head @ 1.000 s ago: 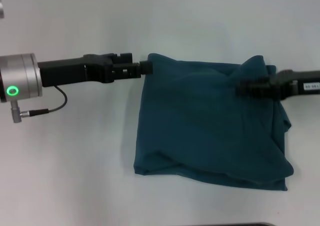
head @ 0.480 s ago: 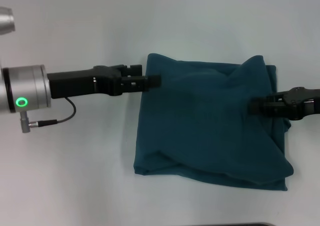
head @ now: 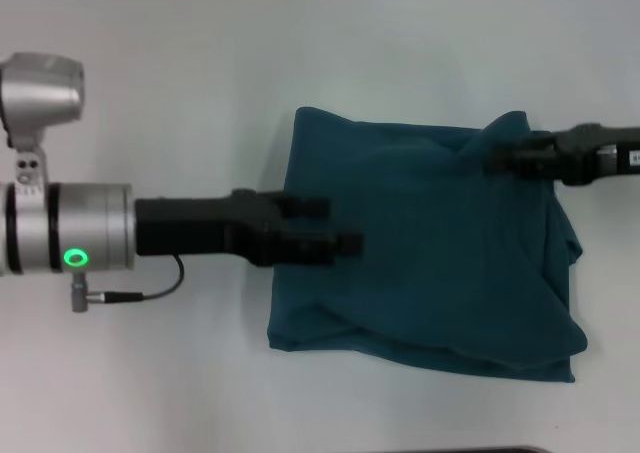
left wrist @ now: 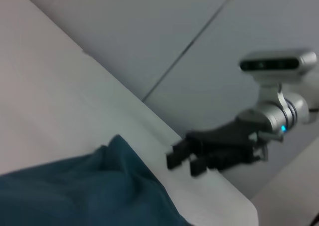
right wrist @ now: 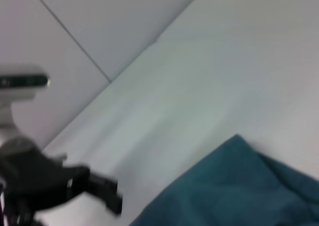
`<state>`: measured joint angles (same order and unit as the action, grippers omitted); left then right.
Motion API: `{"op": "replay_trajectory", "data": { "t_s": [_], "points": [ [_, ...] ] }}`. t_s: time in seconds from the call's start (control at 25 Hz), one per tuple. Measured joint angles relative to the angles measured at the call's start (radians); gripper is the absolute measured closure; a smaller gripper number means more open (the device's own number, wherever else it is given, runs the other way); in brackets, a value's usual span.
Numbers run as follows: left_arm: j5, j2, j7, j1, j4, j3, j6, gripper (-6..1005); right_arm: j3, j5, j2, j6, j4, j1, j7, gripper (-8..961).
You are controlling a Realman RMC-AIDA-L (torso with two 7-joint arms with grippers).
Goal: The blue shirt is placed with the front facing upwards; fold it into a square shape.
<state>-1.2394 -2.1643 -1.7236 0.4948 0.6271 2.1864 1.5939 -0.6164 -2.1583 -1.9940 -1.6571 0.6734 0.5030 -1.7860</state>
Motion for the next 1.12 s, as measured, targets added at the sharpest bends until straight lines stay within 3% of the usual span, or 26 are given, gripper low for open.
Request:
{"op": "replay_trajectory", "data": {
  "t_s": [0.24, 0.64, 1.12],
  "points": [
    [0.002, -0.003, 0.049, 0.024, -0.082, -0.019, -0.026, 73, 0.023, 0.000, -0.021, 0.048, 0.000, 0.042, -0.021, 580],
    [0.003, -0.006, 0.049, 0.036, -0.108, -0.083, -0.063, 78, -0.006, -0.009, -0.061, 0.189, -0.002, 0.102, -0.024, 580],
    [0.009, -0.006, 0.049, 0.051, -0.158, -0.171, -0.106, 82, -0.016, -0.005, -0.068, 0.229, -0.011, 0.123, -0.024, 580]
  ]
}}
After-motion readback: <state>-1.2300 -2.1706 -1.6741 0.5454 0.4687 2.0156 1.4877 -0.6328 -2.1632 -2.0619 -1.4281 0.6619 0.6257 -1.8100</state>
